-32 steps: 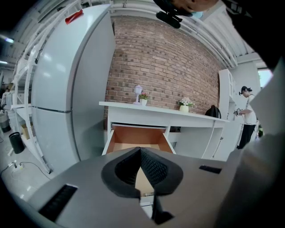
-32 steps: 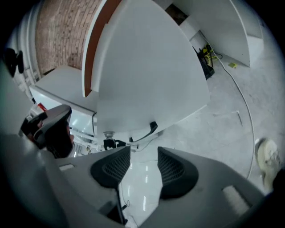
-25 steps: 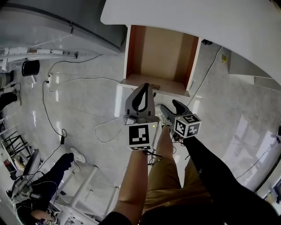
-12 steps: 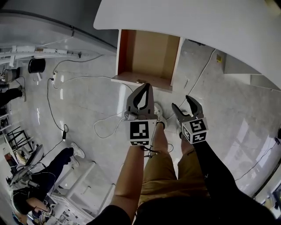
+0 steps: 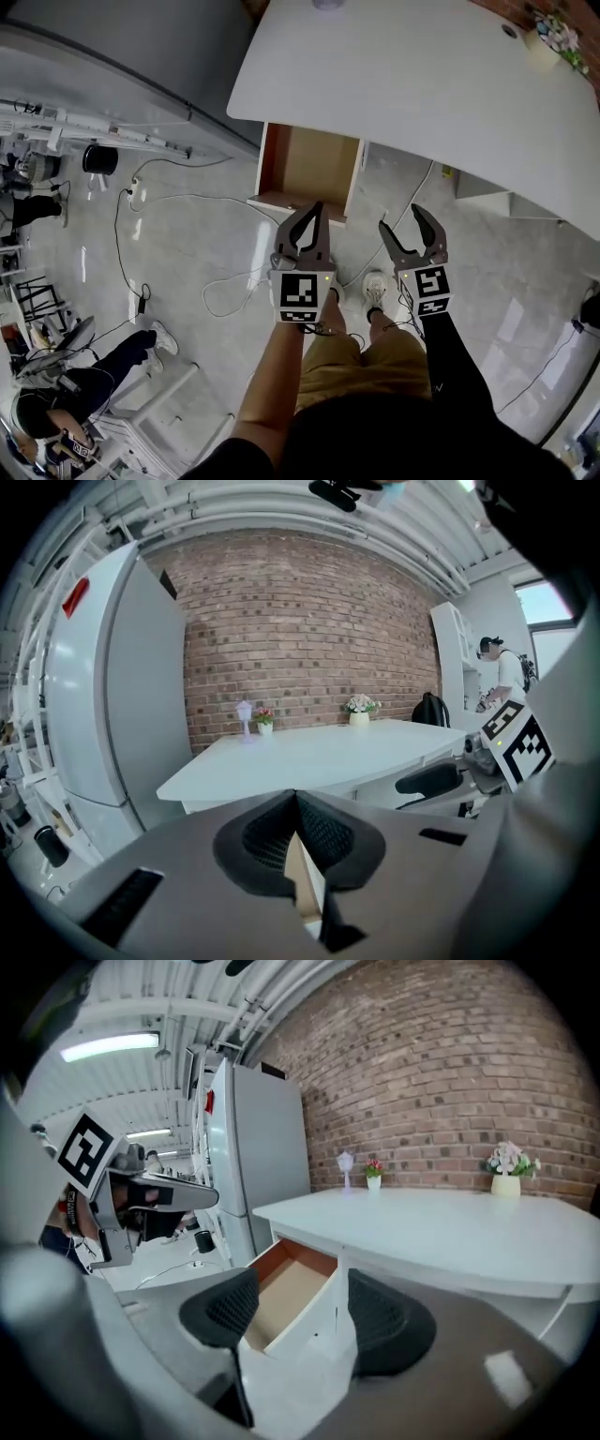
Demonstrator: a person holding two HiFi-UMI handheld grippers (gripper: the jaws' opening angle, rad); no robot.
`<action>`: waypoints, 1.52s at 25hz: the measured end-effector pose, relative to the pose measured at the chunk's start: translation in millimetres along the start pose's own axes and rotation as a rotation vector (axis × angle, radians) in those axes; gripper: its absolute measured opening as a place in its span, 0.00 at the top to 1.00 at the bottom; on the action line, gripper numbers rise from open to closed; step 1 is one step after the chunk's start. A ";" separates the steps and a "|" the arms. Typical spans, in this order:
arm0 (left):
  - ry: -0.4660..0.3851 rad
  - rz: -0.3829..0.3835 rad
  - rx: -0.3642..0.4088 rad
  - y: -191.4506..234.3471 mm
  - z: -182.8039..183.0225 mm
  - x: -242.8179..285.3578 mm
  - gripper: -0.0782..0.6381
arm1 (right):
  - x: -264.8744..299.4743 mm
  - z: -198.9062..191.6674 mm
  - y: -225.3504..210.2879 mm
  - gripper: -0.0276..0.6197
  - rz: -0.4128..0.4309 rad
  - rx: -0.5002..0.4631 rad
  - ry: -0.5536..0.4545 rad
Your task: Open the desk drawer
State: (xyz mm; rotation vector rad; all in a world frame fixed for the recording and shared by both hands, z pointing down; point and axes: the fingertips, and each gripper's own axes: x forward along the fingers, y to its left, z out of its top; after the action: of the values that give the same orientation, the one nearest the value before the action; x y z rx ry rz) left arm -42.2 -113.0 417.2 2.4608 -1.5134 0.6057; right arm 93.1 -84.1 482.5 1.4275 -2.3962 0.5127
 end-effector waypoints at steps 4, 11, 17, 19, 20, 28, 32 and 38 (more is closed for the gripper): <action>-0.041 0.025 0.006 11.1 59.1 -1.0 0.88 | -0.2 77.4 -13.3 0.51 0.001 -0.026 -0.085; -0.086 0.098 0.027 24.3 119.6 -38.9 0.88 | -21.9 160.5 -8.7 0.51 0.024 -0.093 -0.188; -0.117 0.127 0.037 16.9 154.1 -69.5 0.88 | -45.1 226.8 4.1 0.51 0.056 -0.188 -0.272; -0.136 0.135 0.025 17.2 165.8 -76.9 0.88 | -55.8 244.5 5.7 0.51 0.059 -0.207 -0.302; -0.148 0.138 0.024 17.0 172.6 -80.5 0.88 | -61.5 251.6 5.8 0.51 0.061 -0.212 -0.315; -0.246 0.146 0.074 9.9 226.7 -104.4 0.88 | -91.9 299.1 14.2 0.51 0.072 -0.262 -0.395; -0.286 0.151 0.083 5.6 241.0 -117.8 0.88 | -103.3 307.5 23.2 0.51 0.092 -0.277 -0.422; -0.356 0.218 0.106 12.7 266.7 -142.1 0.88 | -117.7 330.1 35.7 0.51 0.102 -0.302 -0.475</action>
State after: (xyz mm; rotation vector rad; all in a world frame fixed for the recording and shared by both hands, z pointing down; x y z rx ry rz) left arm -45.0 -101.6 115.0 2.6085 -1.9466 0.2944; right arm 90.2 -125.4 132.7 1.4144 -2.7637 -0.1922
